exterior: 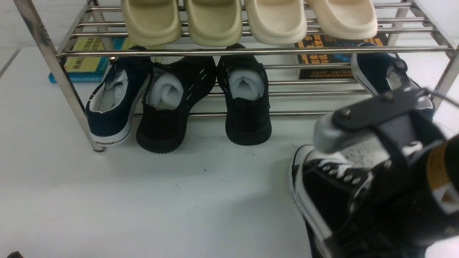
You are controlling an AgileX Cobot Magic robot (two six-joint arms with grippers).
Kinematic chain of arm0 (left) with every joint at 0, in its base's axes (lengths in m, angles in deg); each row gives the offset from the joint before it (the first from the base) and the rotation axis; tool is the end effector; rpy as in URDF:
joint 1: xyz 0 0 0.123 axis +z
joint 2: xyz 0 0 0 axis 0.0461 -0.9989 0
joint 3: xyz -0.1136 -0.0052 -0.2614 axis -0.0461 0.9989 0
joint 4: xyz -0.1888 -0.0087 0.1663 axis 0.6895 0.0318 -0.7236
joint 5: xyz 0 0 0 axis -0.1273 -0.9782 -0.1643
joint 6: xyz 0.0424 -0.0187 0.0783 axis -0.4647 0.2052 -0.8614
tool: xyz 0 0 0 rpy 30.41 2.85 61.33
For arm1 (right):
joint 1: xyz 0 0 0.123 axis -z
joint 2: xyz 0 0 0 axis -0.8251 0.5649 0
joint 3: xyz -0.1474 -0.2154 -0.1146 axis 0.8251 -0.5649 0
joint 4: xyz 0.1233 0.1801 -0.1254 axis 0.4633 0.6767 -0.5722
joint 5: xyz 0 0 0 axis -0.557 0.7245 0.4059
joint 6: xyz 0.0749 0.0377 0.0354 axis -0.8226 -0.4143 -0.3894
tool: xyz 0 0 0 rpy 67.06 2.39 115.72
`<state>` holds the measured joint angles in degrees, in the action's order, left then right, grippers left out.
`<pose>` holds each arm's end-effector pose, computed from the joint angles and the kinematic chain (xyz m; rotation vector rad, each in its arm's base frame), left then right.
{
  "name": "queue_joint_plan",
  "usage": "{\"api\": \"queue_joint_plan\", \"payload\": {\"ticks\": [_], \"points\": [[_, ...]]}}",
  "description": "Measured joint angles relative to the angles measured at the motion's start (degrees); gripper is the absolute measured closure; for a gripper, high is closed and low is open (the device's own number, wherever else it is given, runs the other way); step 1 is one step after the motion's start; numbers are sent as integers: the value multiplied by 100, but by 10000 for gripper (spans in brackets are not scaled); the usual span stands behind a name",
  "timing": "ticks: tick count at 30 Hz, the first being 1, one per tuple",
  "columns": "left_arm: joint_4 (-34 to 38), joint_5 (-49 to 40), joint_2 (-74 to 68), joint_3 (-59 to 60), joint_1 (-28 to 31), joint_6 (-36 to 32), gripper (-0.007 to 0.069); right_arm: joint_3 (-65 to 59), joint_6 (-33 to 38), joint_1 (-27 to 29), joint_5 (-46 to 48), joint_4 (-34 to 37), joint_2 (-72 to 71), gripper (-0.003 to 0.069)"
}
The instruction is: Take the shoes off the shelf with your hand on the white table.
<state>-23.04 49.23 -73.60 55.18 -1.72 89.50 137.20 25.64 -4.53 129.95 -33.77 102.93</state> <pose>0.0516 0.0065 0.1739 -0.3096 1.8535 -0.1156 0.1217 0.1997 0.3390 -0.6144 2.7247 0.3620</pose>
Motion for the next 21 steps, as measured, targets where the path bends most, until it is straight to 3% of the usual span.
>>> {"api": "queue_joint_plan", "payload": {"ticks": [3, 11, 21], "points": [[0, 0, 0, 0, 0, 0, 382, -21, -187, -535, -576, -78, 258, 653], [0, 0, 0, 0, 0, 0, 382, -21, -410, -669, -1588, -184, 1163, 653], [-4, 0, 0, 0, 0, 0, 382, -25, -1949, -680, -2444, -1776, 2304, 650]]}}
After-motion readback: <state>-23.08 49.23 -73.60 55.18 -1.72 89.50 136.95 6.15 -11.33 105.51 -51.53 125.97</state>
